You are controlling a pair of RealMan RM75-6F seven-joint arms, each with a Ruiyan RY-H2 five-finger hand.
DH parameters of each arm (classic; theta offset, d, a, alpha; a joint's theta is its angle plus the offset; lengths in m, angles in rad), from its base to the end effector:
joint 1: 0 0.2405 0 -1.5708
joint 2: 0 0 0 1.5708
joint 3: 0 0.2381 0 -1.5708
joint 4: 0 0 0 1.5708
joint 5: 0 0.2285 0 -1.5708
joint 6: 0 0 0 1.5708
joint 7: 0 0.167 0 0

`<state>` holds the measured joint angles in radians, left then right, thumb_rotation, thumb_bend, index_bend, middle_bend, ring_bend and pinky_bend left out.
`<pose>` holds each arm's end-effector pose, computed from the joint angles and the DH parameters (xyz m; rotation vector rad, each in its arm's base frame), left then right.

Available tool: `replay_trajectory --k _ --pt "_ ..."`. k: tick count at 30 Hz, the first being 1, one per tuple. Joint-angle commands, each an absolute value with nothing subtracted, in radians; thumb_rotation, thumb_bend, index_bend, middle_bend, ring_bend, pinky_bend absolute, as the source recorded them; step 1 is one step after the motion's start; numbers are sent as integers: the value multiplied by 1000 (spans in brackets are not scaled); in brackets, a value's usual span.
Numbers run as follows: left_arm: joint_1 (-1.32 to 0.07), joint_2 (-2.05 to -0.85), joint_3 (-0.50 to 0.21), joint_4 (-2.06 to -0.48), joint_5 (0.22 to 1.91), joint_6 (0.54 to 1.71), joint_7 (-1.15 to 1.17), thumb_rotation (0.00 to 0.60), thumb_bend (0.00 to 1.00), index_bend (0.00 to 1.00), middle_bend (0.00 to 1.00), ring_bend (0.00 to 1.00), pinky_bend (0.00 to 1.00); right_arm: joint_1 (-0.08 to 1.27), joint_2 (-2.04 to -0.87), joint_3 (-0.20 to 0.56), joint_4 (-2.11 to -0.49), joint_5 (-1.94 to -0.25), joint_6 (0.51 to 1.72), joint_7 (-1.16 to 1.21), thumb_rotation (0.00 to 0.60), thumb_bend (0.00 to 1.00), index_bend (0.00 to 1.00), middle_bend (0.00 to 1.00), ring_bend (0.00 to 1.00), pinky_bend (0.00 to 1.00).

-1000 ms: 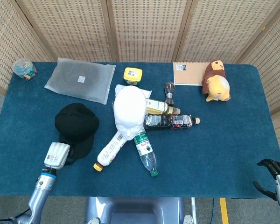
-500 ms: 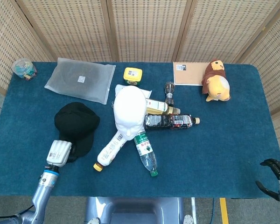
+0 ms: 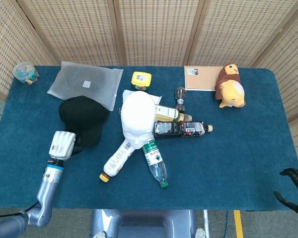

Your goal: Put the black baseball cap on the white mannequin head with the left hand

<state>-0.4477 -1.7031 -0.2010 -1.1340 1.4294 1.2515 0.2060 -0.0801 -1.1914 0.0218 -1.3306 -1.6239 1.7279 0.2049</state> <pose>-0.2244 0.3327 -0.0163 -1.5611 -0.7571 -0.9788 -0.3427 -0.1420 0.1622 1.3106 -0.7928 0.9824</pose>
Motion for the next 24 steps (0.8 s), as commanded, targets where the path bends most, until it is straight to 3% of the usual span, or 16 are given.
replay_trajectory --k 1,5,9,20,24 --pt "-491 -1713 -234 -1080 1416 1226 190 600 184 622 575 448 651 -81 -1190 23 -1334 -1623 1729 202 600 173 368 340 358 325" --pt "-538 -1739 -259 -999 1388 1177 161 600 187 562 502 367 541 -83 -1184 25 -1343 -1622 1732 193 600 173 368 340 358 325" --pt "-585 -1776 -268 -900 1366 1120 132 600 218 531 466 341 517 -85 -1178 27 -1357 -1621 1734 178 600 173 369 340 358 325" --pt "-657 -1848 -250 -686 1355 1035 17 600 407 525 444 326 508 -87 -1164 30 -1391 -1619 1733 149 600 173 368 341 358 325" --pt "-652 -1857 -243 -670 1370 1091 -19 600 506 528 444 332 599 -89 -1161 30 -1394 -1619 1734 148 600 174 369 340 358 325"
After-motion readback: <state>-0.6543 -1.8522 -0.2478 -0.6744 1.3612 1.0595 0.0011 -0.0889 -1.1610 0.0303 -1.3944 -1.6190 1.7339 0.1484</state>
